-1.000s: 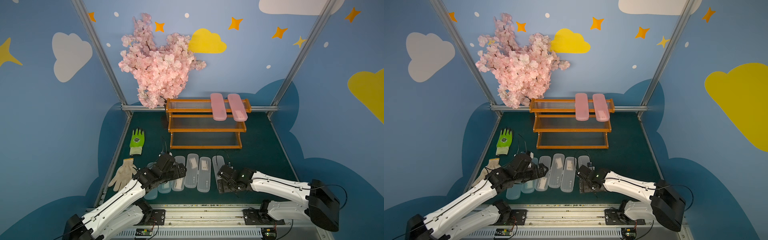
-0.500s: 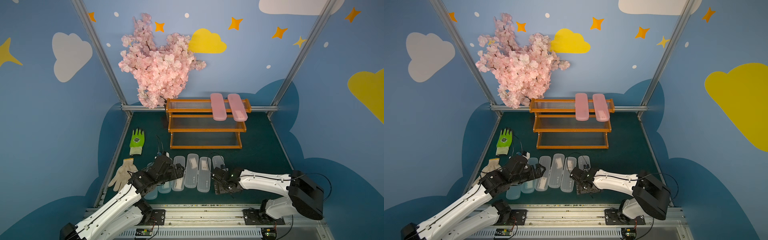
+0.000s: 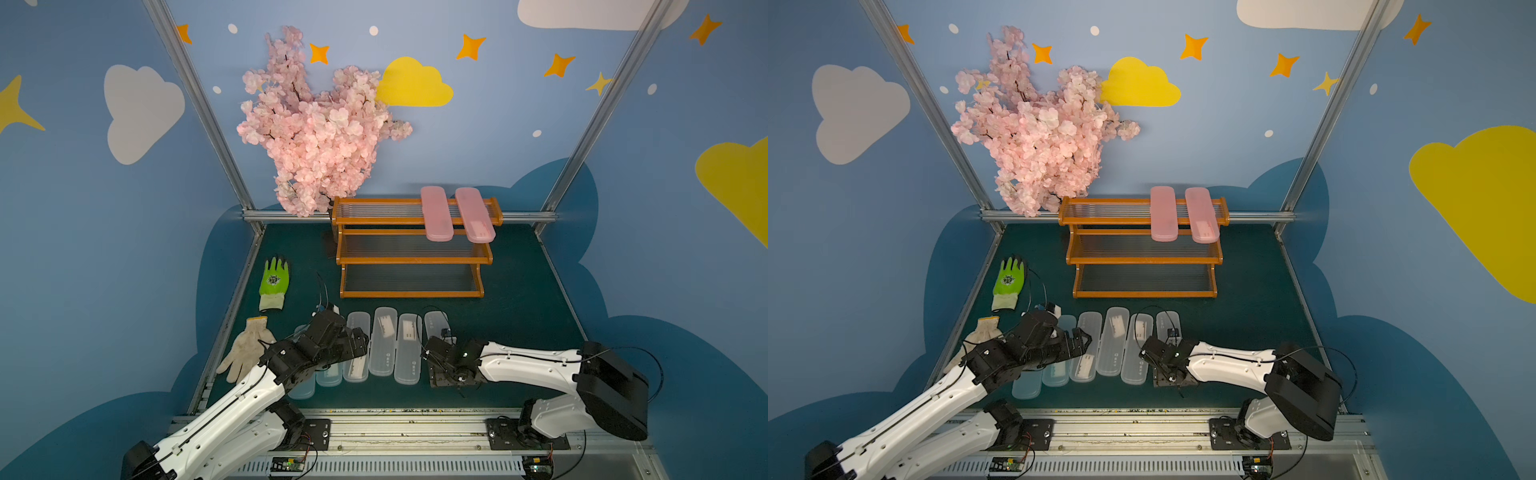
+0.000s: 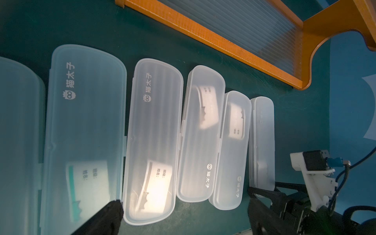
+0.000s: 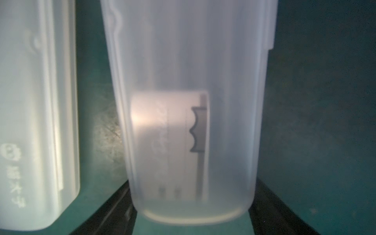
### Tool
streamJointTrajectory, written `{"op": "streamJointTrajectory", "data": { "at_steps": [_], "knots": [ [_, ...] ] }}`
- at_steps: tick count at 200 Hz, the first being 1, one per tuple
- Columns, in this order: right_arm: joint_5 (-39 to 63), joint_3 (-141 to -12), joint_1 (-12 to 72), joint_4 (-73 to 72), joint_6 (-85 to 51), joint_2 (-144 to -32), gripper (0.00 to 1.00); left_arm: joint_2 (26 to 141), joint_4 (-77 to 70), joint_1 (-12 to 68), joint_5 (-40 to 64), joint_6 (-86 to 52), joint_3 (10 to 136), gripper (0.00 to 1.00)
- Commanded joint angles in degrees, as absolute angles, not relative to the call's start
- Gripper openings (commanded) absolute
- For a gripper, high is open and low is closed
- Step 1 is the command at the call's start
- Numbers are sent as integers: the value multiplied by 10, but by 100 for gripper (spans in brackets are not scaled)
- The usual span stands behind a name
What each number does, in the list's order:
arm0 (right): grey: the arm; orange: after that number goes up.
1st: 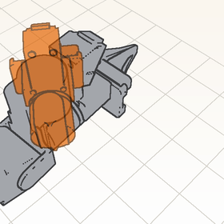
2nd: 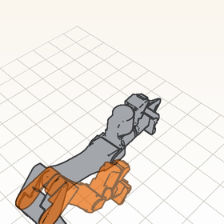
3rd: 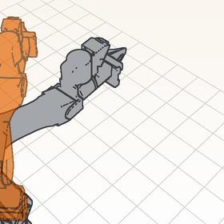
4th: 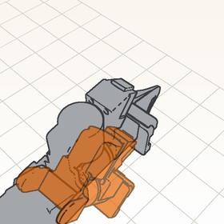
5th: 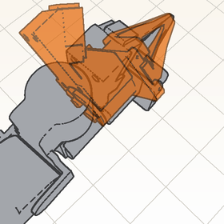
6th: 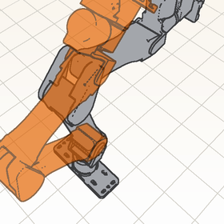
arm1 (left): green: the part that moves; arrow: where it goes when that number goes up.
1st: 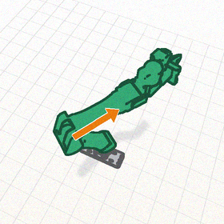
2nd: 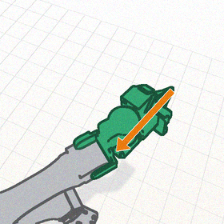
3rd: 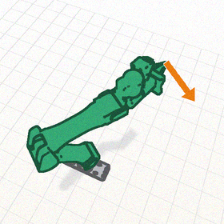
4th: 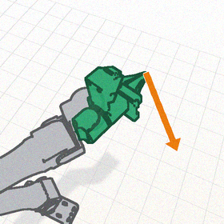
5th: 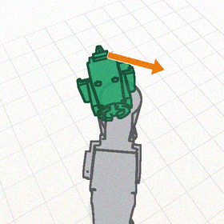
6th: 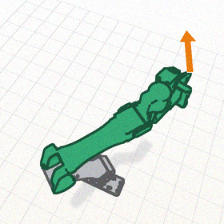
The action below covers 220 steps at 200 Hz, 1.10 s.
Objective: Place the pencil cases on the shelf according to color
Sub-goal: Pick up the pencil case from the center of the board.
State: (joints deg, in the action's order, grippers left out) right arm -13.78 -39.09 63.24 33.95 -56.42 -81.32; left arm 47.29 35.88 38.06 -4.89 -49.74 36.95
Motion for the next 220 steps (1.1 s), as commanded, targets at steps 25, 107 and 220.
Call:
{"op": "streamJointTrajectory", "data": {
  "at_steps": [25,107,220],
  "knots": [
    [-191,-352,645,375,-590,-771,66,474,351,383,-44,-493,378,100],
    [-247,-382,669,515,-566,-575,63,524,323,402,-40,-478,432,100],
    [-203,-513,553,487,-406,-515,66,590,274,409,-44,-457,473,100]
  ]
}}
